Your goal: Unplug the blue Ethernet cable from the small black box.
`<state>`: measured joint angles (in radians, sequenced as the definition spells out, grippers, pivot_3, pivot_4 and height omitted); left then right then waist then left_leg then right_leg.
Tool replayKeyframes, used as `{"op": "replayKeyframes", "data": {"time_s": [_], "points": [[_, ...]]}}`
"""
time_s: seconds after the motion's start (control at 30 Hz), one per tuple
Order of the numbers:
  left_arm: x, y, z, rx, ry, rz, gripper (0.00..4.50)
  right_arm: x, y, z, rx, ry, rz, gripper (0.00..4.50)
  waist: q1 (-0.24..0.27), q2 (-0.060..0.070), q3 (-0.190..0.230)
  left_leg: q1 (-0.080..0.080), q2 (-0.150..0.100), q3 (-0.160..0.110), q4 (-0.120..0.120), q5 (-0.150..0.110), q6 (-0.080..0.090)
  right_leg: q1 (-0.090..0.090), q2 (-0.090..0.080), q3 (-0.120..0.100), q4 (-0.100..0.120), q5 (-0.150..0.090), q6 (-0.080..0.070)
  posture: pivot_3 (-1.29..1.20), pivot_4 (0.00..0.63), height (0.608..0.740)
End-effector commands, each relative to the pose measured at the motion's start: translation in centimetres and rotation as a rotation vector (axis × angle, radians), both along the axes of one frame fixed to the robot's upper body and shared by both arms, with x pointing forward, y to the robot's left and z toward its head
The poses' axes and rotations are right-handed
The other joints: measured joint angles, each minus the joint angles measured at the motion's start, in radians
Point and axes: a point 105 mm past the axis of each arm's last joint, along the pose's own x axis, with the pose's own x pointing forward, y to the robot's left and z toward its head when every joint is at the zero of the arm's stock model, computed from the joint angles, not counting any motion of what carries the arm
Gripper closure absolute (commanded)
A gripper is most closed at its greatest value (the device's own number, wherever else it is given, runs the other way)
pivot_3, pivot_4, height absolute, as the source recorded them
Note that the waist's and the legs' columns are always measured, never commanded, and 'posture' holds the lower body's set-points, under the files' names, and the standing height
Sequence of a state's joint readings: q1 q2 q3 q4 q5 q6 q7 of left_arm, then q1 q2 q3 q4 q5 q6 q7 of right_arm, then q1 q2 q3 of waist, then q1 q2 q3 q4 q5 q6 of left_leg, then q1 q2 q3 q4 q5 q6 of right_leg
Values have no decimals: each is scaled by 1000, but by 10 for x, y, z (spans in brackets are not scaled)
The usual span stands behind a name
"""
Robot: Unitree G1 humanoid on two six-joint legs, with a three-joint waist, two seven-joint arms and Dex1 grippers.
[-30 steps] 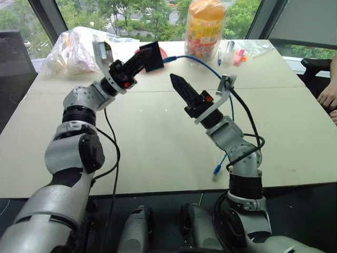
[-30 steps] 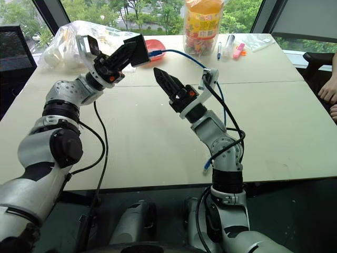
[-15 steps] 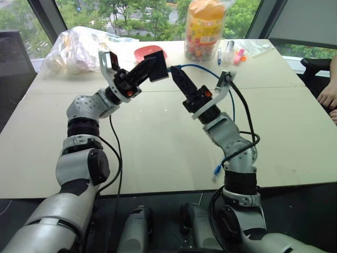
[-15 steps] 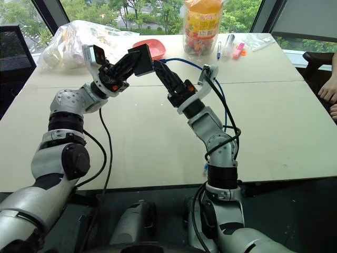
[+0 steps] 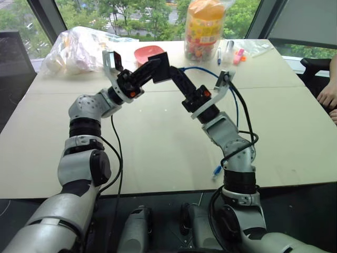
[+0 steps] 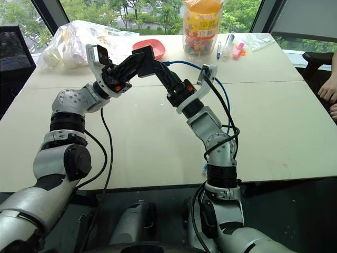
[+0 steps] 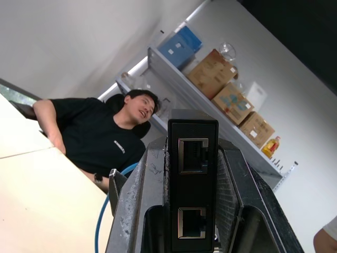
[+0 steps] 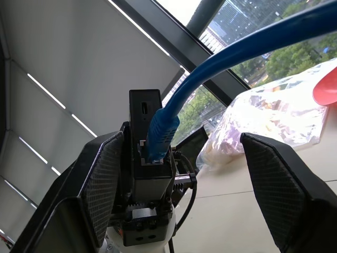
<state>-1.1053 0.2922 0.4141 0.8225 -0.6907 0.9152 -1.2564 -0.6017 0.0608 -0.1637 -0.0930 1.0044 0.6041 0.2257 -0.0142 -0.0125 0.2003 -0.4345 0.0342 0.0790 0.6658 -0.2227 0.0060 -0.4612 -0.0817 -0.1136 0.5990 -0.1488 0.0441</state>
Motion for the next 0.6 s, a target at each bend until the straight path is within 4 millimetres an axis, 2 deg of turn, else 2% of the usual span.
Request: {"op": "replayKeyframes", "data": {"time_s": [0.03, 0.17, 0.2, 0.47, 0.53, 0.6], "points": [[-4, 2, 11, -31, -47, -5, 4007, -5, 5, 15, 18, -55, 26, 2165, 0, 0, 0, 0, 0, 0, 0, 0, 0, 0, 0, 0, 0, 0, 0, 0, 150, 740], [-4, 3, 11, -32, -47, -1, 4007, -5, 6, 16, 21, -61, 32, 4337, 0, 0, 0, 0, 0, 0, 0, 0, 0, 0, 0, 0, 0, 0, 0, 0, 150, 740], [-4, 3, 11, -31, -47, 0, 4007, -6, 6, 16, 21, -62, 33, 4455, 0, 0, 0, 0, 0, 0, 0, 0, 0, 0, 0, 0, 0, 0, 0, 0, 150, 740], [0, 6, 9, -13, -41, 33, 4007, -5, 8, 14, 13, -54, 38, 4455, 0, 0, 0, 0, 0, 0, 0, 0, 0, 0, 0, 0, 0, 0, 0, 0, 150, 740], [1, 13, 9, -1, -43, 56, 4007, 2, -4, 13, 15, -42, -7, 4455, 0, 0, 0, 0, 0, 0, 0, 0, 0, 0, 0, 0, 0, 0, 0, 0, 150, 740], [2, 27, 10, 13, -44, 92, 4007, 15, -28, 13, 4, -29, -91, 4455, -2, 0, 0, 0, 0, 0, 0, 0, 0, 0, 0, 0, -1, 0, 0, 0, 150, 740]]}}
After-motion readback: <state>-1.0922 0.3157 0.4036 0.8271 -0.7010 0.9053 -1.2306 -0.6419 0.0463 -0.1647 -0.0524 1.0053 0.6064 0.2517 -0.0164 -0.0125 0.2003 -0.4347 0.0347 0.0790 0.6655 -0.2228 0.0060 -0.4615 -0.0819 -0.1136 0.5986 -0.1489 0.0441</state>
